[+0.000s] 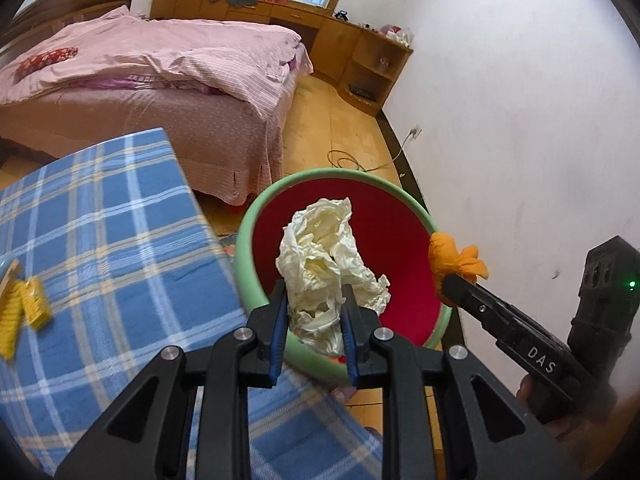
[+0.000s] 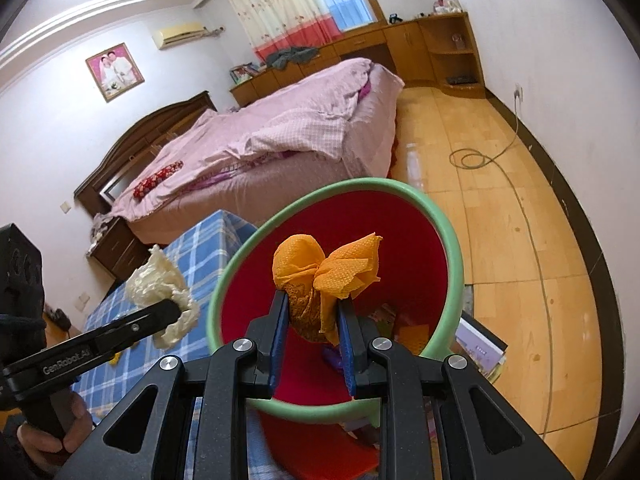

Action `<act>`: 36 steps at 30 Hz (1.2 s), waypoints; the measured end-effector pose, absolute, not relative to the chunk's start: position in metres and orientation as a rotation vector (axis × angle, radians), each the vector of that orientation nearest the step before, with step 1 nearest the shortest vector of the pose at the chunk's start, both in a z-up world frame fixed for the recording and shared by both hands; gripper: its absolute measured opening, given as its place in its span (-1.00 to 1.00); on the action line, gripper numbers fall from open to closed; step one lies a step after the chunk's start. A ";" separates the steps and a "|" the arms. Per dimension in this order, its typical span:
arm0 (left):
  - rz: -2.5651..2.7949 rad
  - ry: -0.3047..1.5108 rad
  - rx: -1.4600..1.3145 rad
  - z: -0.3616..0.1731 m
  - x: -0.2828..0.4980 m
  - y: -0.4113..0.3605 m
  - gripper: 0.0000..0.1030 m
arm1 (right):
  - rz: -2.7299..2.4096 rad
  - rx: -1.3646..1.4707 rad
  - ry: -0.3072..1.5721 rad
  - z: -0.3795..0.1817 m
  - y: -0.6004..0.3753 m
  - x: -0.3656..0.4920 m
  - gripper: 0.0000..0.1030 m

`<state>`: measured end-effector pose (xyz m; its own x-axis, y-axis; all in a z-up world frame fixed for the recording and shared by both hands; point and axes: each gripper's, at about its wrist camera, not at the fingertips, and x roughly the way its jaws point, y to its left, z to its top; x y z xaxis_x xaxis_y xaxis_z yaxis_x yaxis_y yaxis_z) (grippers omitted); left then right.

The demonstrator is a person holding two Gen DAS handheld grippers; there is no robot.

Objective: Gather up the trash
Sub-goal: 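Open the left tool to drop the white plastic while the right tool releases the orange bag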

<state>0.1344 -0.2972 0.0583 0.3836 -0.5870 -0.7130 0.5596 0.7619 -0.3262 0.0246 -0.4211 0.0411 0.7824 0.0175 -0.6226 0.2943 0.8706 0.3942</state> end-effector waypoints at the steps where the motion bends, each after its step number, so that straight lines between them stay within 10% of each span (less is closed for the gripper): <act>1: -0.732 0.922 -0.021 0.056 0.136 -0.303 -0.54 | -0.156 0.504 0.666 0.039 -0.424 0.027 -0.55; 15: -0.752 0.974 0.052 0.034 0.141 -0.332 -0.32 | -0.168 0.518 0.713 0.022 -0.435 0.040 -0.45; 19: -0.735 0.960 0.062 0.037 0.140 -0.330 0.02 | -0.163 0.529 0.714 0.022 -0.437 0.041 -0.36; 36: -0.706 0.914 0.026 0.061 0.127 -0.292 0.03 | -0.149 0.532 0.660 0.039 -0.425 0.027 -0.05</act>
